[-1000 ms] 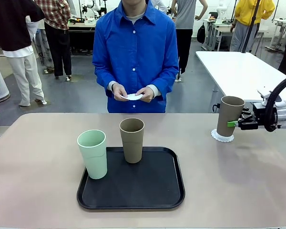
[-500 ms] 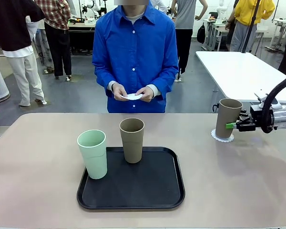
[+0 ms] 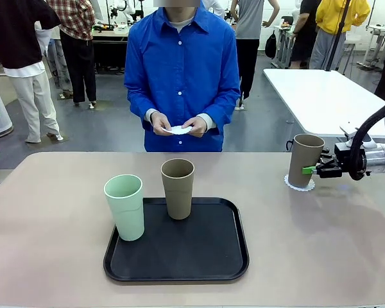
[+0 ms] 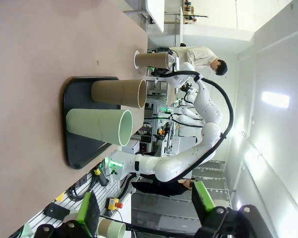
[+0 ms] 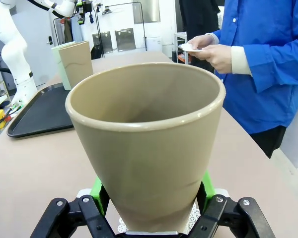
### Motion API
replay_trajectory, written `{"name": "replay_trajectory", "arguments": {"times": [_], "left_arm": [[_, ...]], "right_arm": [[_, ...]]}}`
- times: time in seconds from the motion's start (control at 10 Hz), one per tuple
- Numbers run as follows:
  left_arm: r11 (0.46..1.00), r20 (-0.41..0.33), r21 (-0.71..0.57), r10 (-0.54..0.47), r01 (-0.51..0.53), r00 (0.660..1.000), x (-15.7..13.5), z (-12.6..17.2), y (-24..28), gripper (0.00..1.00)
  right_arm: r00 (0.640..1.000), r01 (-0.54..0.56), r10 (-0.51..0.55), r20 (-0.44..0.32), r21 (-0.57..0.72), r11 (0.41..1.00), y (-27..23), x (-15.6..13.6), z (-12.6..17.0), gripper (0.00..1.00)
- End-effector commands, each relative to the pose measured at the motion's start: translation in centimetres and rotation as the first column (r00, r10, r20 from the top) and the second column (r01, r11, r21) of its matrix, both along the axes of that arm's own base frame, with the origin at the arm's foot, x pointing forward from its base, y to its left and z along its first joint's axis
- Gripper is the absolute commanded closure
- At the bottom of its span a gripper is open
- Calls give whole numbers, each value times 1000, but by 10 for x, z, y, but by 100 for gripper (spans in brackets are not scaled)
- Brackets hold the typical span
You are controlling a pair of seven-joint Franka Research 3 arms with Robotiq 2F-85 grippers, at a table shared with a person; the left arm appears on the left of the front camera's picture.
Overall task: Place coasters on the table and set cups on them.
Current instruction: Pick up one Reusable plastic cup and place it on a coaster set by the human.
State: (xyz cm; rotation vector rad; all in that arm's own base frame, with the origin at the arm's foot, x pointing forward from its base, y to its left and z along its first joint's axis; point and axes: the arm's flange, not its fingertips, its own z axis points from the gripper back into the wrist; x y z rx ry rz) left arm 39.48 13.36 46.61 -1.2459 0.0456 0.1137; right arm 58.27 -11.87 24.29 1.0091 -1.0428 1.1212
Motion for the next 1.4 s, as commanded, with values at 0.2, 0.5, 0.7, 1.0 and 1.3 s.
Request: {"name": "replay_trajectory", "arguments": {"times": [0.2, 0.5, 0.7, 1.0, 1.3], "left_arm": [[1000, 9, -7, -4, 4, 1000, -1, 2, 2, 0], [1000, 9, -7, -4, 4, 1000, -1, 2, 2, 0], [1000, 9, -7, -4, 4, 1000, -1, 2, 2, 0], [1000, 9, -7, -4, 4, 1000, -1, 2, 2, 0], [1000, 9, -7, -4, 4, 1000, -1, 2, 2, 0]], "right_arm": [[999, -24, 25, -33, 17, 1000, -2, 6, 1, 7], [999, -31, 32, -41, 13, 999, -1, 7, 0, 0], [998, -44, 45, -47, 12, 999, -2, 7, 0, 0], [997, -71, 70, -37, -18, 997, -5, 7, -1, 0], [994, -104, 103, -46, -13, 994, -10, 6, -1, 0]]}}
